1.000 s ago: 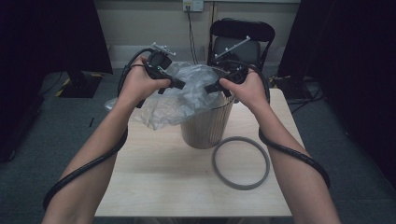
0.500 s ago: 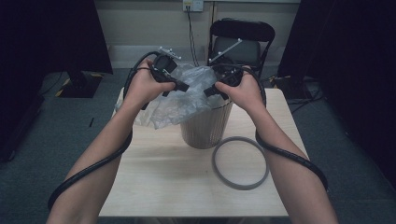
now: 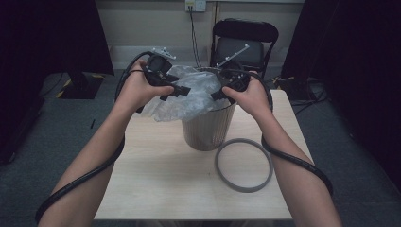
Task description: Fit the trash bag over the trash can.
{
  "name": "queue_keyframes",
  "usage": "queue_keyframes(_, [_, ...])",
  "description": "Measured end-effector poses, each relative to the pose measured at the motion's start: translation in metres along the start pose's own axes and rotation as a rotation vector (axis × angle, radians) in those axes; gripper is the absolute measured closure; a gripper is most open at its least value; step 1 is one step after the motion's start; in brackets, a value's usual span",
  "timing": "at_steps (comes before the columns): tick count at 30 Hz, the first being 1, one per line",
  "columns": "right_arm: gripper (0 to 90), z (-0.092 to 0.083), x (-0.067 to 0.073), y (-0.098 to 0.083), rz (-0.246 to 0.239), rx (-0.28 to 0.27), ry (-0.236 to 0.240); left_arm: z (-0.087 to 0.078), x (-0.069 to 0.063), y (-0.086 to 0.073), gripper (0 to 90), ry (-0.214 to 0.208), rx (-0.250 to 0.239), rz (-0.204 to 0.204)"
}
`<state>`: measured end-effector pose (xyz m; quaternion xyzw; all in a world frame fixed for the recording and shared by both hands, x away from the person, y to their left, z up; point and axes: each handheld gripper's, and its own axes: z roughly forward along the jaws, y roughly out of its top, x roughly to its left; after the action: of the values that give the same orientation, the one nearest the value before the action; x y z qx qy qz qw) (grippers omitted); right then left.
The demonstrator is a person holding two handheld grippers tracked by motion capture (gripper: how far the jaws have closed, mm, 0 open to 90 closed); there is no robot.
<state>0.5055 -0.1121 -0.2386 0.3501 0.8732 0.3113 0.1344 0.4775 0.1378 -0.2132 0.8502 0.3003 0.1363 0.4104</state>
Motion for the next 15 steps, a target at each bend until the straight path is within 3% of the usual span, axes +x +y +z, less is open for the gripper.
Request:
queue_keyframes(2, [42.3,-0.001,0.000,-0.001,0.005,-0.012,0.015,0.000,0.001,-0.001,48.9,0.001,-0.005,-0.006])
queue_keyframes(3, [29.9,-0.004,0.000,-0.002,0.000,-0.033,0.002,-0.001,0.002,-0.002,56.6,-0.002,-0.010,-0.019])
queue_keyframes(7, [25.0,-0.013,0.004,-0.003,-0.017,-0.037,-0.006,0.001,0.000,-0.001,75.4,-0.016,-0.016,-0.024])
queue_keyframes(15, [23.2,-0.028,0.009,0.001,-0.038,-0.055,-0.039,0.026,-0.008,0.009,86.5,-0.021,0.028,0.017])
